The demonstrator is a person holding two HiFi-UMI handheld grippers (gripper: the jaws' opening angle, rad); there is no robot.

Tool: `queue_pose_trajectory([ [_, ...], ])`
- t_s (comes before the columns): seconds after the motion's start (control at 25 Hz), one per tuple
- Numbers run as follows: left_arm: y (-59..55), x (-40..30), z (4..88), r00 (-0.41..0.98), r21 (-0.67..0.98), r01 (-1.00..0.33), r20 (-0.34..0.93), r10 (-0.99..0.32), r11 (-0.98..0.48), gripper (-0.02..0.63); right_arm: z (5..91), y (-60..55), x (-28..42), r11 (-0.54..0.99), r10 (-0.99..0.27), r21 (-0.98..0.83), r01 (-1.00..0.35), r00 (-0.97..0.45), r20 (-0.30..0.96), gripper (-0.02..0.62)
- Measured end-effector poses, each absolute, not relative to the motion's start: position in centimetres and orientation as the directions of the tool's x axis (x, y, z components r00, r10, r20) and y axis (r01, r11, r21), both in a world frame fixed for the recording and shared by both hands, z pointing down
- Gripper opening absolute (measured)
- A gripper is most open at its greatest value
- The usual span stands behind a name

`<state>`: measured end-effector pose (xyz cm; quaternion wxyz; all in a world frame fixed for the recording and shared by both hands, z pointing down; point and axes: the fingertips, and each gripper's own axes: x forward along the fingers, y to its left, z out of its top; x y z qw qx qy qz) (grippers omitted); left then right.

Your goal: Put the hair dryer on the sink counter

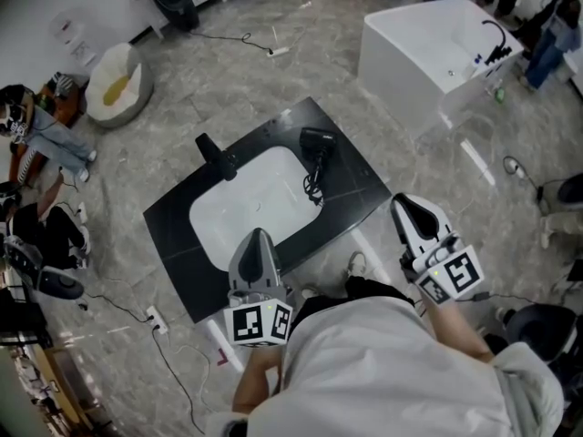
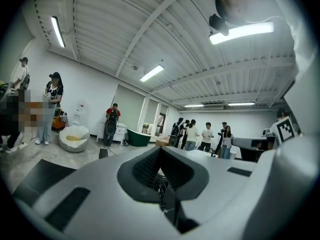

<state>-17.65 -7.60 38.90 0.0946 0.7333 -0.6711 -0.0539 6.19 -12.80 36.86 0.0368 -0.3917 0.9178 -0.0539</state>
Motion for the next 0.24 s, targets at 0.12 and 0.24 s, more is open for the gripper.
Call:
queue_pose_trajectory([
  [0.12,-7.95,-17.11,39.11,0.104,0.217,-0.972,0.053,-0.993,-0.090,0.002,36.94,-12.92,6.69,0.682,-0.728,-0.127,-0.720,-0.686,-0.022,0.046],
  [0.24,-8.36,-16.63,39.20,0.112,0.221,-0.971,0.059,-0.992,-0.096,0.002,36.80,-13.11,7.12,0.679,-0.731,-0.126,-0.723,-0.682,-0.023,0.046],
])
